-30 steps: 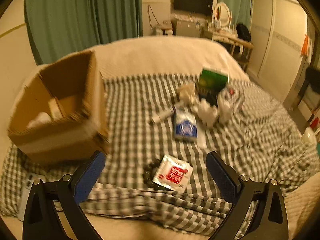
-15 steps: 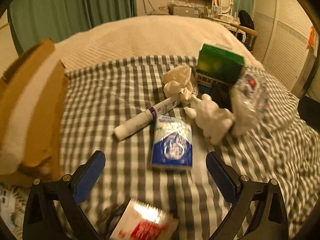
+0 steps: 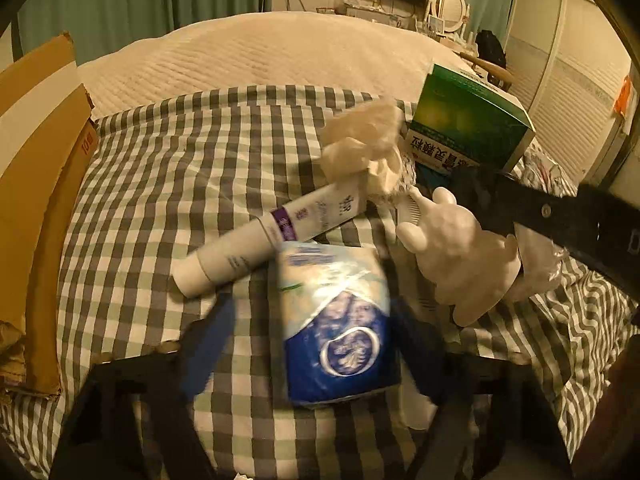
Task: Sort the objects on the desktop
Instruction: 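Grasp the blue Vinda tissue pack with the left tool while the right tool grasps the floral tissue pack, then carry both tissue packs into the cardboard box and open both tools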
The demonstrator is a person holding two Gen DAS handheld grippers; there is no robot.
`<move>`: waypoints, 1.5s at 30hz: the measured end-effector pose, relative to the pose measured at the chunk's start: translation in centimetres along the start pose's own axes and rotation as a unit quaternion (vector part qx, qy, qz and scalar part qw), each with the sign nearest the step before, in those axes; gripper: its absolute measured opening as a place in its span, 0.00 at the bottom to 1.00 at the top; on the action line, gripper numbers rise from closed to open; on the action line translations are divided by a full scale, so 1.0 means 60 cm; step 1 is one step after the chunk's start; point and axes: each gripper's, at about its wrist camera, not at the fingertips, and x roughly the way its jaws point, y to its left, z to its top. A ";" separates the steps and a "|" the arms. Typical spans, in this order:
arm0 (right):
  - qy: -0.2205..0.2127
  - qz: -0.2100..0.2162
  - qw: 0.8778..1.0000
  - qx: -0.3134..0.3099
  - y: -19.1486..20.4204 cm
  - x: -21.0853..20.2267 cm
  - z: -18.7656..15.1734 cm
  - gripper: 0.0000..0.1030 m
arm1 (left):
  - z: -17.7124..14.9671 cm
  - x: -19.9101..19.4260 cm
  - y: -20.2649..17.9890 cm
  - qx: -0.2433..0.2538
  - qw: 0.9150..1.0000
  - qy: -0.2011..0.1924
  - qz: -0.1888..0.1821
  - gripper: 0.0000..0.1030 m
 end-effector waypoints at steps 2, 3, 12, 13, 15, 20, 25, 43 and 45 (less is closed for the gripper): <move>-0.002 -0.002 1.000 0.001 -0.006 0.001 -0.005 0.61 | -0.001 -0.004 -0.003 0.006 1.000 -0.003 -0.002 0.55; -0.002 -0.002 1.000 -0.002 -0.008 -0.002 -0.008 0.57 | -0.001 -0.005 -0.004 0.008 1.000 -0.004 -0.002 0.55; -0.016 -0.011 0.999 0.035 -0.084 -0.070 -0.048 0.24 | -0.007 -0.028 0.011 -0.027 1.000 -0.005 -0.012 0.51; -0.016 -0.009 0.999 0.039 -0.091 -0.079 -0.055 0.24 | -0.010 -0.032 0.015 -0.031 0.999 -0.005 -0.013 0.50; -0.010 -0.006 0.999 0.048 -0.101 -0.096 -0.066 0.23 | -0.018 -0.043 0.020 -0.037 0.999 -0.004 -0.015 0.50; -0.006 -0.007 0.999 0.049 -0.110 -0.144 -0.087 0.23 | -0.036 -0.089 0.025 -0.036 0.999 -0.016 -0.013 0.50; -0.003 -0.013 1.000 0.020 -0.086 -0.208 -0.105 0.23 | -0.035 -0.155 0.019 -0.022 0.999 -0.045 -0.010 0.50; -0.066 0.024 0.994 -0.084 0.092 -0.419 -0.068 0.23 | 0.037 -0.417 0.133 -0.036 0.987 -0.155 -0.022 0.50; -0.069 0.037 0.992 -0.098 0.125 -0.427 -0.060 0.23 | 0.047 -0.430 0.153 -0.037 0.986 -0.162 -0.012 0.50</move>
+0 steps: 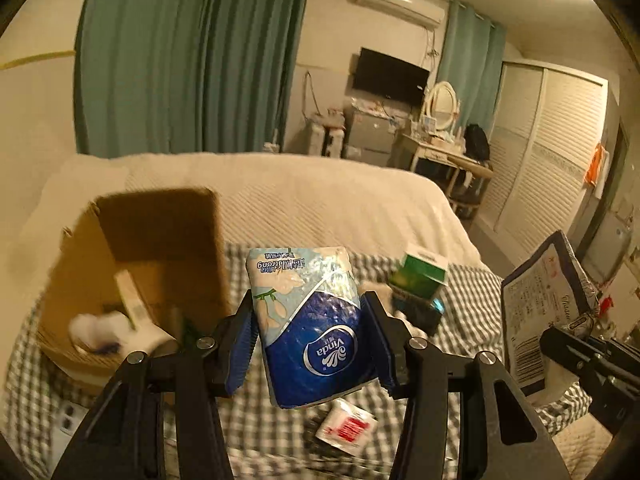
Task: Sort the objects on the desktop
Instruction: 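Carry both tissue packs into the cardboard box and open both tools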
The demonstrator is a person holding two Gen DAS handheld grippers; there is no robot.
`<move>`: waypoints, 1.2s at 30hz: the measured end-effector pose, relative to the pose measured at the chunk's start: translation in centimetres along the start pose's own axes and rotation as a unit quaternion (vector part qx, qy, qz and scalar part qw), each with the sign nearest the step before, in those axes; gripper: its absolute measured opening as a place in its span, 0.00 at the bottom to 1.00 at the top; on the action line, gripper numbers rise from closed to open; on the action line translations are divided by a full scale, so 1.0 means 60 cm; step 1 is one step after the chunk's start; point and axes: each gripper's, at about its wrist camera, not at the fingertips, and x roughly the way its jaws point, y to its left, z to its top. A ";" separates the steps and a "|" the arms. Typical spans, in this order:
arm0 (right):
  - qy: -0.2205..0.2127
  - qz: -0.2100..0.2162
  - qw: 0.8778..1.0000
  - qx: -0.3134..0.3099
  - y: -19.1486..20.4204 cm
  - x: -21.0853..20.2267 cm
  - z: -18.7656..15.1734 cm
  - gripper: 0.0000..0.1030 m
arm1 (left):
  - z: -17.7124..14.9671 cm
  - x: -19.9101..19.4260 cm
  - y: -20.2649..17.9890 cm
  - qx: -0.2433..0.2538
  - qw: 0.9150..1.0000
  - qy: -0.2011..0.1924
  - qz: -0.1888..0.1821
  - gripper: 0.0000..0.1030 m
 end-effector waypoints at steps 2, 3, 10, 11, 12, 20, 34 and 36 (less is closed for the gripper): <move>-0.005 0.014 1.000 -0.017 0.040 0.000 0.016 0.23 | 0.016 -0.005 0.028 -0.003 1.000 -0.006 0.014 0.50; -0.005 0.021 1.000 -0.022 0.054 0.003 0.021 0.23 | 0.024 -0.003 0.043 -0.008 1.000 -0.009 0.020 0.50; 0.003 0.080 0.994 -0.075 0.187 0.043 0.054 0.23 | 0.057 0.018 0.151 -0.053 0.995 -0.021 0.085 0.50; 0.006 0.088 0.993 -0.081 0.200 0.051 0.057 0.23 | 0.058 0.020 0.162 -0.056 0.994 -0.022 0.091 0.50; 0.009 0.096 0.991 -0.087 0.215 0.061 0.061 0.23 | 0.061 0.027 0.172 -0.060 0.993 -0.021 0.098 0.50; 0.034 0.159 0.981 -0.107 0.296 0.166 0.088 0.23 | 0.031 0.106 0.256 -0.089 0.981 -0.014 0.171 0.50; 0.074 0.210 0.966 -0.132 0.332 0.326 0.059 0.42 | -0.018 0.148 0.295 -0.095 0.972 0.007 0.216 0.55; 0.058 0.202 0.968 -0.135 0.328 0.320 0.059 0.51 | -0.022 0.149 0.288 -0.086 0.971 0.010 0.224 0.61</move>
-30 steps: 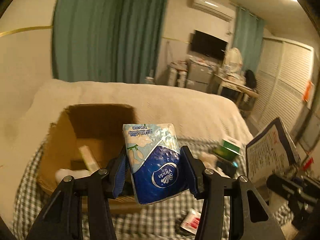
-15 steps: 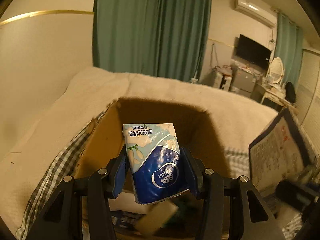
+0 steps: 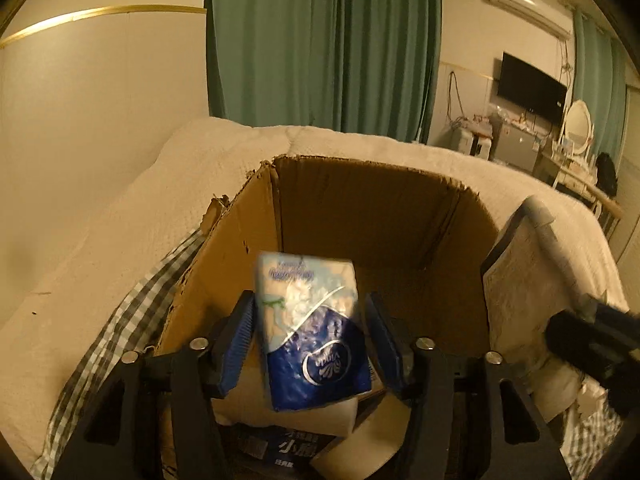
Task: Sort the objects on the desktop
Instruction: 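Carry both tissue packs into the cardboard box and open both tools, then grasp the white toothpaste tube with the left tool while the right tool grasps the white ceramic figurine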
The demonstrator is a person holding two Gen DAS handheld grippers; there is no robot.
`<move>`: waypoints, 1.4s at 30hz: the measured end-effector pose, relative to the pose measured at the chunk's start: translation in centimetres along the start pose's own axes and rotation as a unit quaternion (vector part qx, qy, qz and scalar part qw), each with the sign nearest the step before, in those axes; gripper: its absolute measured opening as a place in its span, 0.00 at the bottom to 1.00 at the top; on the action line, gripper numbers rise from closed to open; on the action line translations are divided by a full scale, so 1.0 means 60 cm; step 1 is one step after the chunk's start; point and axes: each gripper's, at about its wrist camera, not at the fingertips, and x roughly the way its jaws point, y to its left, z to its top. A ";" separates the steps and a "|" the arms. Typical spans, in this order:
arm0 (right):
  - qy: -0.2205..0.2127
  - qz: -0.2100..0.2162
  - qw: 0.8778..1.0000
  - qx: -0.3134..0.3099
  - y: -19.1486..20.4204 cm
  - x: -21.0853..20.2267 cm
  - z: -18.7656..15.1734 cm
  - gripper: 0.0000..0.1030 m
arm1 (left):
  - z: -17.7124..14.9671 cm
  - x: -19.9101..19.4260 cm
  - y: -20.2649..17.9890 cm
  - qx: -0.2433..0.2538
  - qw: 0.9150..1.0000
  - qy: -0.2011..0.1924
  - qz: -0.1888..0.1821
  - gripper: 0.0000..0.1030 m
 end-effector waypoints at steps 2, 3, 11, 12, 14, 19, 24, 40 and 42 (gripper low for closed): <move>-0.008 -0.001 1.000 0.000 0.003 -0.007 -0.002 0.51 | -0.003 -0.010 -0.003 0.003 1.000 -0.010 0.007 0.86; -0.012 -0.002 1.000 0.001 0.003 -0.012 -0.004 0.51 | -0.004 -0.016 -0.003 0.001 1.000 -0.017 0.012 0.92; -0.039 -0.039 0.998 0.016 -0.020 -0.092 -0.025 0.52 | -0.012 -0.076 -0.025 0.002 0.999 -0.033 -0.021 0.95; -0.043 -0.047 0.998 0.020 -0.030 -0.105 -0.025 0.52 | -0.012 -0.087 -0.033 0.005 0.999 -0.034 -0.029 0.95; -0.049 -0.064 0.996 0.025 -0.040 -0.135 -0.032 0.52 | -0.013 -0.114 -0.050 0.014 0.998 -0.037 -0.053 0.95; -0.060 -0.114 0.990 0.051 -0.089 -0.221 -0.066 0.52 | -0.026 -0.171 -0.115 0.032 0.992 -0.025 -0.119 0.98; -0.067 -0.156 0.983 0.067 -0.142 -0.298 -0.098 0.52 | -0.056 -0.200 -0.188 0.056 0.985 0.000 -0.164 0.98; -0.050 -0.165 0.976 0.134 -0.320 -0.302 -0.249 0.52 | -0.145 -0.063 -0.406 0.175 0.962 0.073 -0.194 0.98; -0.047 -0.162 0.976 0.140 -0.340 -0.274 -0.252 0.52 | -0.157 -0.035 -0.421 0.181 0.961 0.073 -0.197 0.98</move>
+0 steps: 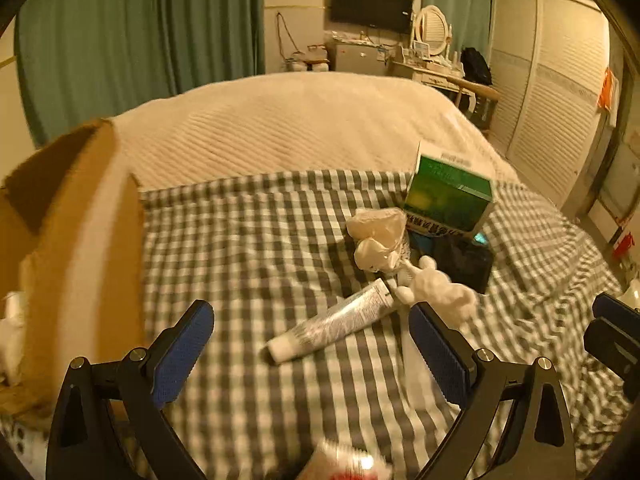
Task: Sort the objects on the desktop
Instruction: 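Grasp the white toothpaste tube with the left tool while the right tool grasps the white ceramic figurine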
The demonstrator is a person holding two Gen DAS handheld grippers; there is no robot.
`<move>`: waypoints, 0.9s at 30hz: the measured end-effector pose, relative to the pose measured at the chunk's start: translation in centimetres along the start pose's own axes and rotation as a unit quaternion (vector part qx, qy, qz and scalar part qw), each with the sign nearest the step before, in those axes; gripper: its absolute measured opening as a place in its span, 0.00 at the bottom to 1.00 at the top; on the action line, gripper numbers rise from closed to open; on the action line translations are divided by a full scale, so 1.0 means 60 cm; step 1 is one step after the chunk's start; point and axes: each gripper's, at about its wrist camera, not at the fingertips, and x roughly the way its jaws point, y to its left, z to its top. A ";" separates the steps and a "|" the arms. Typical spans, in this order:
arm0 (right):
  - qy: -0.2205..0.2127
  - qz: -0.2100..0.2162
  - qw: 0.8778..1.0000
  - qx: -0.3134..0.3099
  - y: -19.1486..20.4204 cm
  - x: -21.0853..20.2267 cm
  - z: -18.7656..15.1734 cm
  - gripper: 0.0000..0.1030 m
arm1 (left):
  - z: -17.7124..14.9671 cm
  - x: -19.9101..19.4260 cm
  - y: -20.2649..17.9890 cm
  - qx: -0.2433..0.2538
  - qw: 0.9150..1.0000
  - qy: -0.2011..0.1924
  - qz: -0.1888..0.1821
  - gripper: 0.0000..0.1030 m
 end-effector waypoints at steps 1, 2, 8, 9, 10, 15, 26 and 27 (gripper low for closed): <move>0.003 0.003 1.000 0.002 -0.003 0.014 0.000 0.52 | -0.004 0.022 -0.002 0.007 1.000 0.005 0.000 0.98; 0.007 0.006 1.000 0.004 0.000 0.033 -0.001 0.52 | -0.009 0.037 -0.004 0.012 1.000 0.010 0.002 0.98; 0.032 0.020 0.999 0.007 -0.012 0.145 -0.010 0.52 | -0.030 0.111 0.015 0.017 0.998 0.059 -0.025 0.98; 0.037 0.021 0.999 0.010 -0.012 0.165 -0.010 0.52 | -0.030 0.119 0.018 0.014 0.997 0.067 -0.032 0.98; 0.042 0.026 0.999 0.015 -0.012 0.185 -0.010 0.52 | -0.031 0.127 0.019 0.014 0.996 0.074 -0.037 0.98; 0.056 0.032 0.998 0.014 0.002 0.237 -0.007 0.52 | -0.035 0.136 0.010 0.043 0.995 0.081 -0.048 0.75; 0.069 0.025 0.997 0.018 0.006 0.243 -0.021 0.47 | -0.040 0.105 -0.012 0.094 0.991 0.076 -0.052 0.22; 0.068 0.025 0.997 0.021 0.005 0.241 -0.021 0.47 | -0.042 0.100 -0.013 0.092 0.992 0.074 -0.048 0.22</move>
